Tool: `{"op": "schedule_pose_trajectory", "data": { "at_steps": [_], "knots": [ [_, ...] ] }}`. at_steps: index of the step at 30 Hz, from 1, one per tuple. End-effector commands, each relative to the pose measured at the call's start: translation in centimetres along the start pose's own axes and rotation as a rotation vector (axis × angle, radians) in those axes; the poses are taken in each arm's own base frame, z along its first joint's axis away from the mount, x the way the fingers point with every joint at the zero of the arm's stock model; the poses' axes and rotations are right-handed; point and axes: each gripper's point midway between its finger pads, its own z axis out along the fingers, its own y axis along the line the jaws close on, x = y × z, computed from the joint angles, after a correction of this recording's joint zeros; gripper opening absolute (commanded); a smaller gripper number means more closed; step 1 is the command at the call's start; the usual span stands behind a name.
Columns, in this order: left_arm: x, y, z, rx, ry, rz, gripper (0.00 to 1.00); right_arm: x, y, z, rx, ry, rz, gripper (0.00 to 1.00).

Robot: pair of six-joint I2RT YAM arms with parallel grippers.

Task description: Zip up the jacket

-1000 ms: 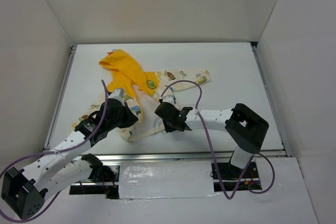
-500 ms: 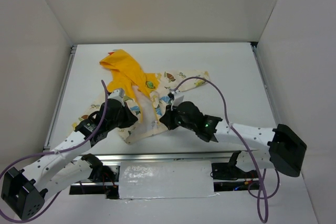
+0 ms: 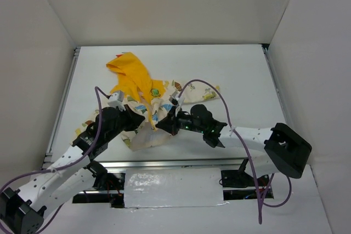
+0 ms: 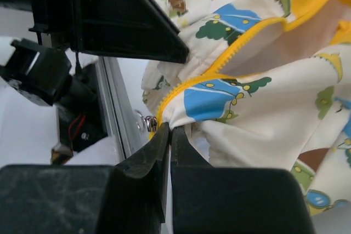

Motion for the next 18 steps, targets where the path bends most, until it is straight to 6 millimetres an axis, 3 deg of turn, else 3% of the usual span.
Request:
{"op": "schedule_pose_trajectory", "data": {
  "at_steps": [1, 2, 3, 4, 5, 6, 10, 11, 18],
  "knots": [
    [-2.0, -2.5, -0.8, 0.141, -0.103, 0.012, 0.0, -5.4, 2.7, -1.2, -0.094, -0.282, -0.002, 0.0],
    [-1.6, -2.0, -0.8, 0.136, -0.105, -0.001, 0.0, -3.6, -1.7, 1.0, 0.206, -0.177, 0.055, 0.0],
    [-1.8, -2.3, -1.2, 0.156, -0.122, -0.025, 0.0, -3.1, -3.1, 1.7, 0.302, -0.152, 0.08, 0.0],
    [-1.9, -2.7, -1.3, 0.185, -0.132, -0.031, 0.0, -1.3, -3.5, 1.6, 0.312, -0.131, 0.136, 0.0],
    [-1.9, -2.8, -1.5, 0.195, -0.137, -0.04, 0.0, -3.2, -2.0, 1.6, 0.222, -0.254, 0.167, 0.0],
    [-2.0, -2.8, -1.6, 0.197, -0.141, -0.043, 0.0, -3.0, -1.0, 1.3, 0.158, -0.281, 0.197, 0.0],
    [-2.1, -2.6, -1.7, 0.186, -0.147, -0.06, 0.0, -1.9, -1.2, 1.4, 0.175, -0.306, 0.291, 0.0],
    [-2.1, -2.8, -1.7, 0.193, -0.147, -0.065, 0.0, -2.6, -0.7, 1.3, 0.147, -0.34, 0.292, 0.0],
    [-1.9, -2.7, -1.6, 0.189, -0.138, -0.073, 0.0, -2.7, -0.6, 0.5, 0.126, -0.393, 0.31, 0.0]
  ]
}}
